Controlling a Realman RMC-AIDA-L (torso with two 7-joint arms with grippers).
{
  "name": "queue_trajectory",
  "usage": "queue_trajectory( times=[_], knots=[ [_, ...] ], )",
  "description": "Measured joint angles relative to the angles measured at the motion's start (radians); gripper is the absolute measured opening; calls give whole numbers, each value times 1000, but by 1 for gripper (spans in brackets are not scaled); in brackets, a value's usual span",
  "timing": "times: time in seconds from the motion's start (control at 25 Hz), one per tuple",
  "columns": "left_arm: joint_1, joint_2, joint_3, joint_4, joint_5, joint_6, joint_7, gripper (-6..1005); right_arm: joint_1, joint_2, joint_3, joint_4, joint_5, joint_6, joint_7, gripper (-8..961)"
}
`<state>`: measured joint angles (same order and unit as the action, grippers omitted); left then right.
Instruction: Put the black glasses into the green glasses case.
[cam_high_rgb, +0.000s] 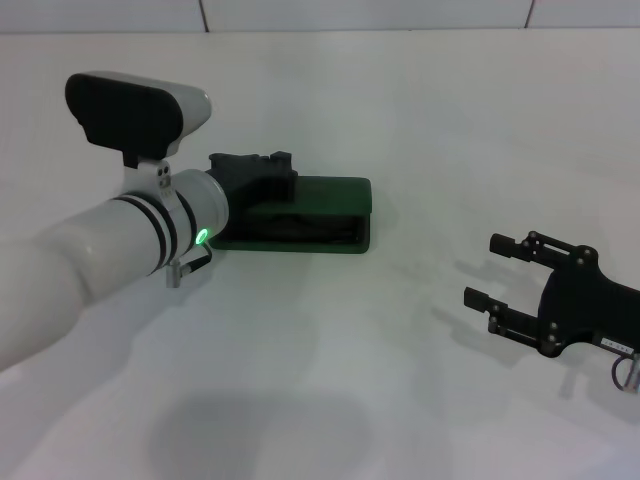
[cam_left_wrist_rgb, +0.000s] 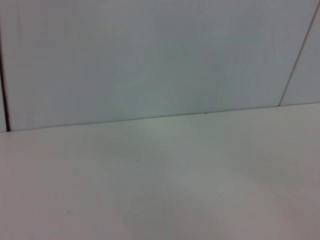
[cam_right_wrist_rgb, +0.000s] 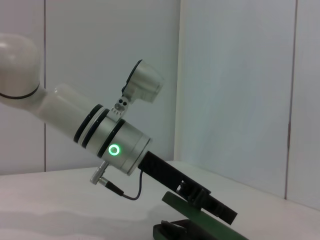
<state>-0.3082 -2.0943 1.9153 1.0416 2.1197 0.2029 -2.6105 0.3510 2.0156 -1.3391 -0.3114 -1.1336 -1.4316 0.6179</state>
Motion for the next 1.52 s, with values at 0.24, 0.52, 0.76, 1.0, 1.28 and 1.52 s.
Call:
queue_trajectory(
  times=[0.24,0.52,0.76,1.0,1.28,1.52],
  knots=[
    [16,1,5,0,0,-13,0,99,-1,0,0,0,0,-1,1,655],
    [31,-1,10,1,0,-29,13,100,-1,0,0,0,0,-1,1,655],
    [30,-1,25,2,0,-50,14,101,-1,0,0,0,0,-3,2,655],
    [32,0,32,2,0,-68,16,101,0,1,0,0,0,-3,3,655],
    [31,21,1,96,-82,-3,33,102,0,1,0,0,0,-2,3,656],
    [-4,29,-172,132,-345,208,248,103,6,2,0,-7,12,-4,38,656]
  ],
)
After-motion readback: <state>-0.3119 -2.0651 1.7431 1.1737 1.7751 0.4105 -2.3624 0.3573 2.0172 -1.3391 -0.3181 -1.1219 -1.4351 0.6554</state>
